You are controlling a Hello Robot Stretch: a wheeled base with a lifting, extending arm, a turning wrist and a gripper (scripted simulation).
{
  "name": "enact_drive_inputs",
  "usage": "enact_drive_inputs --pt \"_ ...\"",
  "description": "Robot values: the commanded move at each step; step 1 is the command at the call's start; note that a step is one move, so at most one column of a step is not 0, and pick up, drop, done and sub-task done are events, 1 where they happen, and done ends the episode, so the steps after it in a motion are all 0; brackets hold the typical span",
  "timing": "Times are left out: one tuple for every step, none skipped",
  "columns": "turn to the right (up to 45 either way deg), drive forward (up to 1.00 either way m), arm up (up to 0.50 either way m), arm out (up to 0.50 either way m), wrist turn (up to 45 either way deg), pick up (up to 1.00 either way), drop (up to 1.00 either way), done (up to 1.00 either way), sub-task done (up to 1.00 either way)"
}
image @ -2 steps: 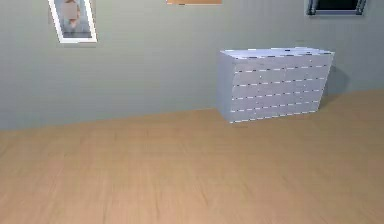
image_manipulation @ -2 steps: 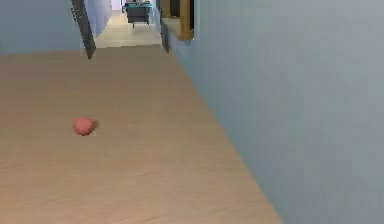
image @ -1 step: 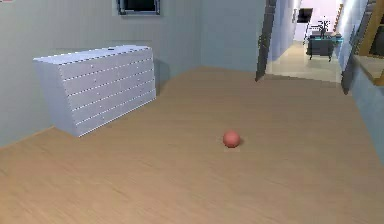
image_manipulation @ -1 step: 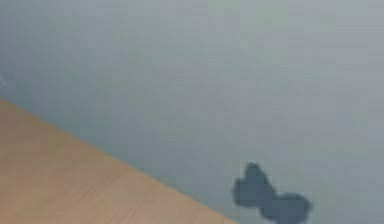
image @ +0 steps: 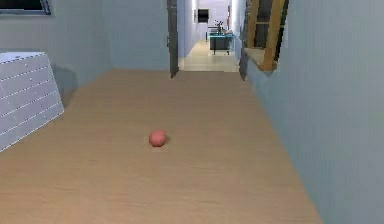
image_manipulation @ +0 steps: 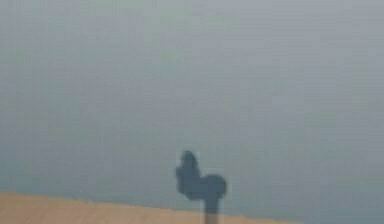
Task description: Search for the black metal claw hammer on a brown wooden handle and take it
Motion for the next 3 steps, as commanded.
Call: enact_drive_inputs --pt "0.0 1.0 0.0 0.0 0.0 0.0 0.0 0.0 0.0" --pt "0.0 1.0 0.0 0.0 0.0 0.0 0.0 0.0 0.0" --pt "0.0 1.0 0.0 0.0 0.0 0.0 0.0 0.0 0.0"
